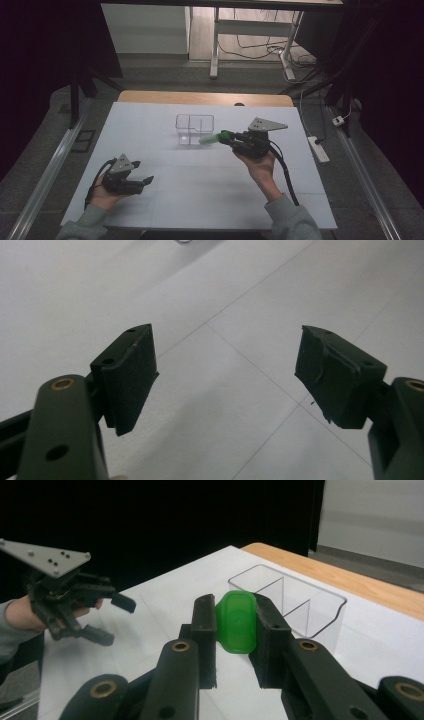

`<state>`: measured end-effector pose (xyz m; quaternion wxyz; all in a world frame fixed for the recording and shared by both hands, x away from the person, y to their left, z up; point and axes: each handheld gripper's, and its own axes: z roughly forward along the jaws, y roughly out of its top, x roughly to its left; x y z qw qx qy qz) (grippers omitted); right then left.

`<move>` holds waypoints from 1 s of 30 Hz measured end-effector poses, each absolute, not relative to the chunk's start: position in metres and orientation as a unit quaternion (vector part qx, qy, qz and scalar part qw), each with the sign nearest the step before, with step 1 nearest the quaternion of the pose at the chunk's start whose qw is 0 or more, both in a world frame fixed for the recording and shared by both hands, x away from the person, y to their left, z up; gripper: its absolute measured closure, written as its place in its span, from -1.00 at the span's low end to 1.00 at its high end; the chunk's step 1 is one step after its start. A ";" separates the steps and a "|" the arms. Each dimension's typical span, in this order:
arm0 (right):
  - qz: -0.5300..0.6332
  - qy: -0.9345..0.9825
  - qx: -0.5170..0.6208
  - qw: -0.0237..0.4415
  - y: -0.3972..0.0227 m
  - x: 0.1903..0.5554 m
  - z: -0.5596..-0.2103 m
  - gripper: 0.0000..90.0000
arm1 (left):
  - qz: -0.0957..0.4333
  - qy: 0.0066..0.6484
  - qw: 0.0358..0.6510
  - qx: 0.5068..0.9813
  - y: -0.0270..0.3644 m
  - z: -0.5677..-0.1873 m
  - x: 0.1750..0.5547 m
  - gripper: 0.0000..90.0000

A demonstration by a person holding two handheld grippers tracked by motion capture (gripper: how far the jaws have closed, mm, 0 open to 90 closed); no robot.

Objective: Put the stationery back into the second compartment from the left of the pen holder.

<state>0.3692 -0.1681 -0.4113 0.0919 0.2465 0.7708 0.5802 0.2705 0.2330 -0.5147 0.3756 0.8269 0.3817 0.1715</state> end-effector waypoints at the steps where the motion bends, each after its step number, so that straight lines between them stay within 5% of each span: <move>1: 0.579 0.771 0.247 0.093 -0.168 0.371 -0.410 0.66 | 0.172 0.382 0.374 0.828 0.233 -0.515 0.270 -0.46; 30: 0.552 0.778 0.273 0.122 -0.140 0.424 -0.384 0.66 | 0.165 0.377 0.366 0.835 0.233 -0.519 0.271 -0.47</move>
